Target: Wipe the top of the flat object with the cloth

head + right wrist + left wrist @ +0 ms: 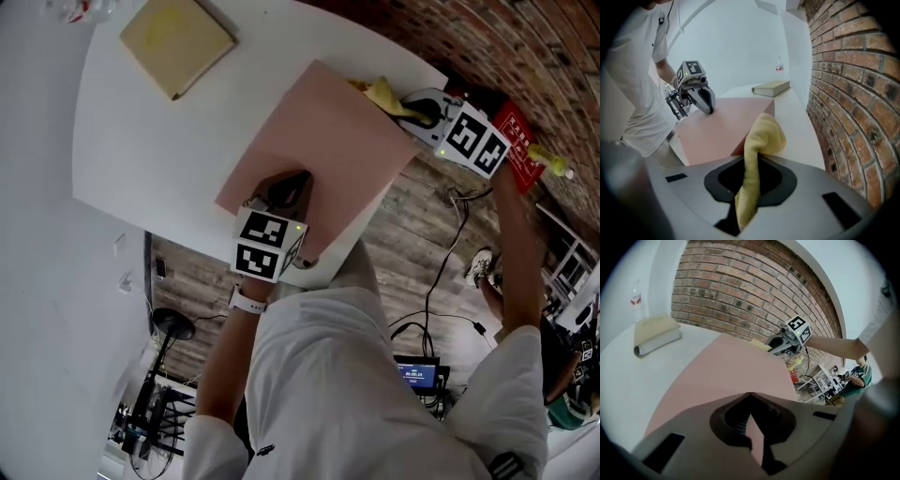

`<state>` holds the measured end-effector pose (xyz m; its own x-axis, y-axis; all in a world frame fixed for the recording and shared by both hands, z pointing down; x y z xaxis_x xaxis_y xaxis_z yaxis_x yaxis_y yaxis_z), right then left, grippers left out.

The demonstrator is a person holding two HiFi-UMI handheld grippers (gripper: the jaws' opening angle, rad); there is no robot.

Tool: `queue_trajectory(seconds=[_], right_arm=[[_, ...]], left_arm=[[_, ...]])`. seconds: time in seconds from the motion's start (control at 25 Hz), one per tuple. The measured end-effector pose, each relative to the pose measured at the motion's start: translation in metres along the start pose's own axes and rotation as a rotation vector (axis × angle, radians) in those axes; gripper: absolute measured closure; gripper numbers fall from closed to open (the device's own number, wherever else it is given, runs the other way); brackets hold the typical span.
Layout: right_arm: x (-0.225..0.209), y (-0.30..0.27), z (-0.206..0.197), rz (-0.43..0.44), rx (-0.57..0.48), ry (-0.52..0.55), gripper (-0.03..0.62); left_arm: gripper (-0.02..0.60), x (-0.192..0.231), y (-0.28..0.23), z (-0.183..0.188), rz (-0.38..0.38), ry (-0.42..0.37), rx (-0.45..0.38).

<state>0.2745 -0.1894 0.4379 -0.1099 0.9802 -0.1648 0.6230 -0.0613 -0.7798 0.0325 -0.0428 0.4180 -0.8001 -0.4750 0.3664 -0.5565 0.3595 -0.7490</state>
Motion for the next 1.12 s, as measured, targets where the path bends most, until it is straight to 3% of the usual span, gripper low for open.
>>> queue_trajectory(seconds=[0.48,0.68,1.12], right_arm=[[0.051,0.038,-0.068,-0.153,-0.002,-0.227,0.537],[0.084,0.034,-0.077,-0.19,0.018,-0.319,0.537],[0.157,-0.006,-0.042,-0.177,-0.029,-0.28,0.537]], left_arm=[[0.565,-0.001,-0.001,0.006,-0.002,-0.027,0.0],[0.565,-0.001,-0.002,0.007,-0.012,-0.037,0.006],[0.565,0.002,-0.002,0.01,-0.065,-0.066,0.031]])
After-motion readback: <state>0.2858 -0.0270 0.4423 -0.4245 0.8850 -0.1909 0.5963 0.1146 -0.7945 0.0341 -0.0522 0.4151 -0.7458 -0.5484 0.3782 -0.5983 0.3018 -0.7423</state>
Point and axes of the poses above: the fingertips, and each gripper's own axes: y backward along the fingers, x to its left, z out of its top, the point moved 9 cm from there along y, backward along the fingers, and after that the axes turned 1 degree about -y, right-handed, at the moved point
